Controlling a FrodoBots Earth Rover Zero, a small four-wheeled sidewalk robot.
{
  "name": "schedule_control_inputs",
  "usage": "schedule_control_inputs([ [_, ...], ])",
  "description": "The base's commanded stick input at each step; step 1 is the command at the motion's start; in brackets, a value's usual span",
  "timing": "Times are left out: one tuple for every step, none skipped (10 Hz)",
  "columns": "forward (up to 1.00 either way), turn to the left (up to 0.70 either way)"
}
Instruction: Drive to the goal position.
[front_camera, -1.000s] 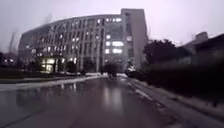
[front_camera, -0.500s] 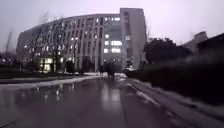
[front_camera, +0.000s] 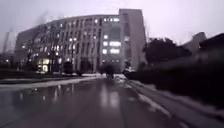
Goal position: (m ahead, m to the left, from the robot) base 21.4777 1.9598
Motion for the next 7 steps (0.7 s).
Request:
schedule_control_inputs([
  [1.0, 0.0],
  [1.0, 0.0],
  [1.0, 0.0],
  [1.0, 0.0],
  [1.0, 0.0],
  [1.0, 0.0],
  [1.0, 0.0],
])
